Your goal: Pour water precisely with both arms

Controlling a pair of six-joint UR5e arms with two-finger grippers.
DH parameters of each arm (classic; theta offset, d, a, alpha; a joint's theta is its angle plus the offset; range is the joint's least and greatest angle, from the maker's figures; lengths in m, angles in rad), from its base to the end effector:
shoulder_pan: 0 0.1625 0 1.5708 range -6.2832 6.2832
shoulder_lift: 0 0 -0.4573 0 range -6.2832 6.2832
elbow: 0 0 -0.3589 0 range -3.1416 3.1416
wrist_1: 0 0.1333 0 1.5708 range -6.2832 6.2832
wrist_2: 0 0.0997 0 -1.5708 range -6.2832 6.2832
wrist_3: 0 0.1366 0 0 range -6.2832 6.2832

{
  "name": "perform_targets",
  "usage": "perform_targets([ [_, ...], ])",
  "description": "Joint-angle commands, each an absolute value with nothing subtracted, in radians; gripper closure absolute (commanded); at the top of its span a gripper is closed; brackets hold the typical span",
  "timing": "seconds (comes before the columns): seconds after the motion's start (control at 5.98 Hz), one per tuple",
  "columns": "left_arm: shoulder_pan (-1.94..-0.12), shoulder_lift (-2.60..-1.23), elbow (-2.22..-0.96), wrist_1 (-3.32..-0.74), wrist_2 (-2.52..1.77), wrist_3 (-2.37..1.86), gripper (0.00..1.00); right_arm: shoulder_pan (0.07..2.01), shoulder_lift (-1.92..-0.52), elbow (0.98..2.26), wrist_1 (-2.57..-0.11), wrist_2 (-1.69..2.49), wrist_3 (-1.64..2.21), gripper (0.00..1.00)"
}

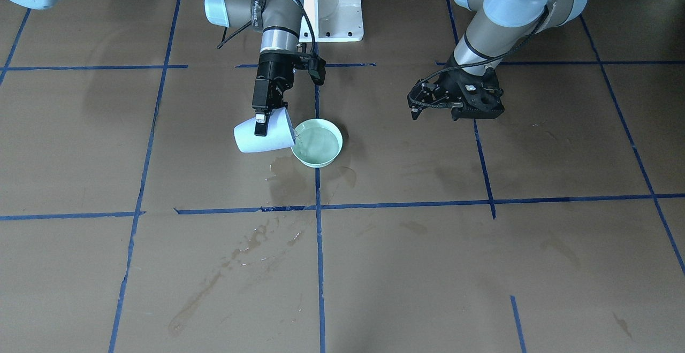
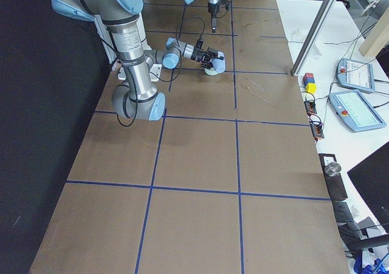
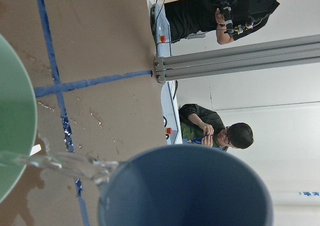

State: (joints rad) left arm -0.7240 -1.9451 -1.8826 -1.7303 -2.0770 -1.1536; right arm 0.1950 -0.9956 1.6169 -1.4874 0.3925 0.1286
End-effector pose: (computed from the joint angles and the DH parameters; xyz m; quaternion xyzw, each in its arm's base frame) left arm 0.4054 -0.4480 0.3654 0.0224 0.4577 -0.0334 0.8882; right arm -0.5878 -0.3806 0.3125 0.5658 0.1848 -0.3000 0.7454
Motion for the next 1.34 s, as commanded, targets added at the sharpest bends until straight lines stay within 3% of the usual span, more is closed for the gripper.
perform_targets([
  [0.0, -0.724, -1.945, -1.884, -1.73, -2.079, -1.154, 0.0, 0.195, -0.994, 1.617, -1.493, 0.382, 0.068, 1.0],
  [1.17, -0.724, -1.945, -1.885, -1.73, -2.082, -1.154, 0.0, 0.193, -0.985, 1.617, -1.493, 0.377, 0.0, 1.0],
])
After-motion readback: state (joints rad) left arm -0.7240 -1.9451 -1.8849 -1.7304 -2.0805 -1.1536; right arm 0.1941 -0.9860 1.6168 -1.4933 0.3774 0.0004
